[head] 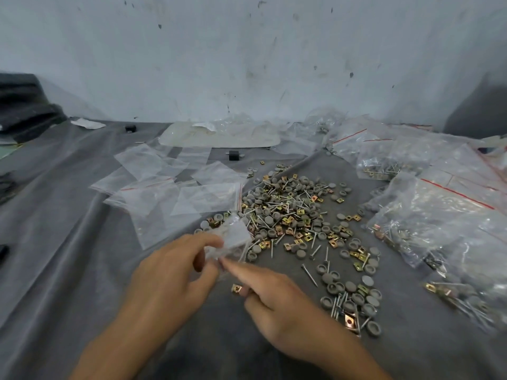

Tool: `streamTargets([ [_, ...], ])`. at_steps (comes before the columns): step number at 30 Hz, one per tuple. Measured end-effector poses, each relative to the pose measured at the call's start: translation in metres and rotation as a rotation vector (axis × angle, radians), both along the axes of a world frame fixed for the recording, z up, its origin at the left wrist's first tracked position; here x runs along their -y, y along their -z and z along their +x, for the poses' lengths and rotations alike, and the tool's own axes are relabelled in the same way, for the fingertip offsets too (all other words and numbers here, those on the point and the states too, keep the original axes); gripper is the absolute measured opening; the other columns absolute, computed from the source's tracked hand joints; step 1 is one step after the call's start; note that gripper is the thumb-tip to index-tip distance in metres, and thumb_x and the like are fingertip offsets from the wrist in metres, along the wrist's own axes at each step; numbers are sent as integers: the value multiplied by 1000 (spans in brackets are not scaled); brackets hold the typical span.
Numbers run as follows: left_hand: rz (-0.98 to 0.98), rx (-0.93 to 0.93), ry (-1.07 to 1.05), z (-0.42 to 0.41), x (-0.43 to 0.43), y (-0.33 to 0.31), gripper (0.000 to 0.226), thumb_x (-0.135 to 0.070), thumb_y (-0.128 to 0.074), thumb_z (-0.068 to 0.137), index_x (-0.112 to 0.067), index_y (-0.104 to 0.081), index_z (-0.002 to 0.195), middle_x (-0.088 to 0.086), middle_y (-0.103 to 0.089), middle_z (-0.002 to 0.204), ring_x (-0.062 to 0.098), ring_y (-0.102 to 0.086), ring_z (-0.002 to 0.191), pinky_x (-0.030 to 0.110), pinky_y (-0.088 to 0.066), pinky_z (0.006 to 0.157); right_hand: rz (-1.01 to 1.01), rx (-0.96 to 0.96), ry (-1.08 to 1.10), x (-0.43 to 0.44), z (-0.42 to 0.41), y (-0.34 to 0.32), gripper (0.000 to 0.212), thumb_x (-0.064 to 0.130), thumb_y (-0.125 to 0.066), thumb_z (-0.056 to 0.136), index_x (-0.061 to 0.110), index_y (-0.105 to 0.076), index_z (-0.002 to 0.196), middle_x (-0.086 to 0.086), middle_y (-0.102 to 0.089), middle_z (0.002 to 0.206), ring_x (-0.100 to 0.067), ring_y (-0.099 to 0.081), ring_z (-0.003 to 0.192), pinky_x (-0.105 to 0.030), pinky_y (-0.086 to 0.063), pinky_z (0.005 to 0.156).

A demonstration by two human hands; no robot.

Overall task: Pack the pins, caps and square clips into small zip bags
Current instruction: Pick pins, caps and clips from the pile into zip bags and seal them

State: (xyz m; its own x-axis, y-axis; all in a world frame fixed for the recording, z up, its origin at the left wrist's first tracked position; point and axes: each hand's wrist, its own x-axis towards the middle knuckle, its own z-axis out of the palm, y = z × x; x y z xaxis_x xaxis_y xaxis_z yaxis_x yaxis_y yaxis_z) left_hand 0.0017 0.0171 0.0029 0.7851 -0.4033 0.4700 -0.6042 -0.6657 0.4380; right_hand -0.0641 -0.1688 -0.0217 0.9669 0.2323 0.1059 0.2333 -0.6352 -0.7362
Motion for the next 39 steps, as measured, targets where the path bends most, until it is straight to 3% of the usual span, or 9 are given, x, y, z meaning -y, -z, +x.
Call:
streamTargets([
  [5,120,-7,-5,-4,1,-1,32,-40,-54,94,-50,-54,125,-18,-58,64,17,-66,71,36,-51,61,42,-11,-42,-3,-1,2,66,2,-44,97,31,-37,156,21,-42,153,12,-45,121,-13,-31,110],
  [8,-61,106,-64,-2,0,-7,34,-39,-44,83,-43,-62,112,-20,-49,56,19,-61,58,32,-46,54,176,22,-50,2,-1,2,63,-4,-46,93,36,-57,141,28,-56,132,9,-55,109,-12,-41,94],
  [12,-245,177,-209,7,-9,-9,26,-35,-48,83,-33,-73,92,-12,-42,46,16,-47,45,33,-45,53,452,43,85,13,6,0,52,0,-53,92,42,-71,117,14,-72,108,-3,-64,90,-18,-50,78],
  [16,-232,128,-222,5,-5,-7,26,-39,-47,81,-35,-69,94,-16,-50,50,18,-49,46,31,-44,53,54,106,311,35,27,3,37,8,-53,99,34,-69,119,19,-67,111,1,-61,102,-17,-49,84],
  [21,-120,50,-192,10,7,-2,24,-27,-55,81,-33,-77,86,-16,-38,43,28,-63,53,32,-45,54,-341,89,284,38,54,7,29,17,-52,102,32,-65,123,12,-54,122,-11,-47,116,-32,-45,98],
  [26,-157,-56,-129,16,9,6,21,-23,-63,89,-38,-75,96,-31,-55,56,5,-46,47,26,-36,53,-631,52,217,35,72,5,32,13,-50,99,30,-52,126,1,-47,125,-23,-45,116,-39,-48,93],
  [32,-185,-323,-25,26,14,8,26,-20,-61,92,-34,-74,111,-8,-68,57,10,-66,62,34,-56,73,-812,-5,169,42,80,-2,27,17,-47,99,22,-47,126,-7,-47,126,-28,-47,114,-42,-46,93],
  [36,-187,-388,6,31,14,11,25,-21,-60,94,-32,-72,113,-5,-69,57,-1,-59,53,25,-43,56,-843,-43,152,49,71,-12,13,26,-46,104,18,-50,113,-3,-50,117,-23,-48,107,-36,-43,92],
  [39,-230,-424,39,32,15,12,24,-23,-59,96,-31,-71,114,-10,-69,56,-6,-60,51,20,-38,53,-638,7,223,53,56,-29,6,29,-50,103,24,-53,100,8,-58,99,-14,-54,91,-33,-46,80],
])
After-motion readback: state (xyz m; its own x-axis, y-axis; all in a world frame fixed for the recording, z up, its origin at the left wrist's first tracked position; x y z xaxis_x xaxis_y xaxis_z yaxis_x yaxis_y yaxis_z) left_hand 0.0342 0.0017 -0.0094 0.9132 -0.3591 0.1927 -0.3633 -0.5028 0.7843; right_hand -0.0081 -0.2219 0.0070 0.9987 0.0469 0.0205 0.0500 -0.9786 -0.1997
